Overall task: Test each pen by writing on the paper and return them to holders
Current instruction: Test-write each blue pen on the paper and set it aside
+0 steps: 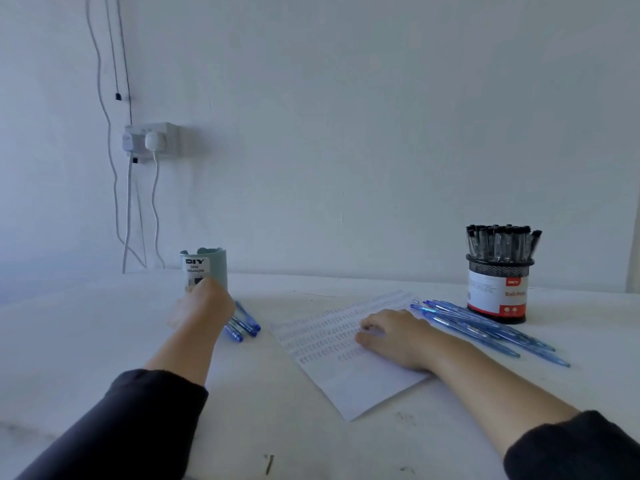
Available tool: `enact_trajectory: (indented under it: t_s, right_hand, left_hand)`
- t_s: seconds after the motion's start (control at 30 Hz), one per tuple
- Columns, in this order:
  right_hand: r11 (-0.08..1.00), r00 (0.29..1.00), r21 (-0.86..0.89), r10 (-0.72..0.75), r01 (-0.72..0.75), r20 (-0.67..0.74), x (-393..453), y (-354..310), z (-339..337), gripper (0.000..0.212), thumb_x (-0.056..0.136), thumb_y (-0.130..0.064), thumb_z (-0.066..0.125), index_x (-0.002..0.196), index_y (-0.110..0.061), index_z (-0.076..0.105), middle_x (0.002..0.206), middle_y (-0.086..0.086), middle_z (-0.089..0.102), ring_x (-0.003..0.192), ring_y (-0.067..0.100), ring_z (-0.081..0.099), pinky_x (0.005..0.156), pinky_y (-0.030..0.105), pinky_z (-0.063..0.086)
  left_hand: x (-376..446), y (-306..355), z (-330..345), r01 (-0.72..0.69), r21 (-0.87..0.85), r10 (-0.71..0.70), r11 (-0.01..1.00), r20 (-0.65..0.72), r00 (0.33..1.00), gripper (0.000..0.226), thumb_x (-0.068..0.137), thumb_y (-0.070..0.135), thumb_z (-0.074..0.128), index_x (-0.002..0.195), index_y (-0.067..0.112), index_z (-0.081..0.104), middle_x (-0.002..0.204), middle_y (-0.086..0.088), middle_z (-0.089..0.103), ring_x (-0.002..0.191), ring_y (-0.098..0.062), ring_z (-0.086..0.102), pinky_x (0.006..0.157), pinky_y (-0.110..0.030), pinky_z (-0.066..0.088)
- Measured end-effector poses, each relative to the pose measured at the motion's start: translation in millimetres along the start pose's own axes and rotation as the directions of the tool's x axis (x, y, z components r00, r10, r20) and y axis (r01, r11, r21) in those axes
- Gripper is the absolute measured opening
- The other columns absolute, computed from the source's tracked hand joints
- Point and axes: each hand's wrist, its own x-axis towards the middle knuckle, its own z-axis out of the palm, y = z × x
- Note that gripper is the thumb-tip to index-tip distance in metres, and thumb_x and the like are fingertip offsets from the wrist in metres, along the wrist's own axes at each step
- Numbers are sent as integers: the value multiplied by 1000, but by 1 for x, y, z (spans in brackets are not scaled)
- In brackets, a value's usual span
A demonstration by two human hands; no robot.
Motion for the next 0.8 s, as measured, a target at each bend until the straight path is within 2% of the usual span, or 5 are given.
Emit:
enact_trajectory:
  t_s: [0.1,0.23,0.47,0.53,0.8]
  right_hand:
    - [1000,1000,-18,-2,3,3,2,1,2,43,94,-54,38,128,-31,51,139,-3,47,129,23,38,102,38,31]
    - [1000,1000,-16,-10,10,12,3,3,2,42,94,-54,38,126,-30,52,137,-4,48,126,23,38,98,37,31]
    - [1000,1000,-14,-14,14,3,2,3,2,42,95,-52,37,122,-24,55,134,-2,50,125,23,39,96,36,33]
    - [1000,1000,-13,-17,17,7,2,2,2,42,96,-52,38,126,-28,53,139,-3,47,128,23,37,102,38,32]
    - [1000,1000,-2,-20,20,5,2,3,2,42,96,-52,38,128,-29,52,139,-3,47,129,23,37,103,38,32]
  left_hand:
    - [0,4,7,-143,67,140,987,54,989,31,92,10,48,120,-2,57,120,-19,60,111,-34,58,91,-38,48]
    - [-6,6,12,-209,85,204,974,69,977,30,87,4,46,108,10,66,115,-13,62,105,-32,57,89,-40,51]
    - [-14,11,17,-371,123,351,921,157,923,37,84,-6,44,77,26,62,93,-4,56,91,-27,58,78,-35,55]
    - [-15,12,17,-390,158,363,907,176,915,35,85,-6,44,80,23,64,87,-2,51,83,-25,57,76,-34,55]
    - [-14,15,16,-526,250,486,813,208,849,44,84,-9,48,71,31,59,116,-1,46,98,-21,50,85,-33,52]
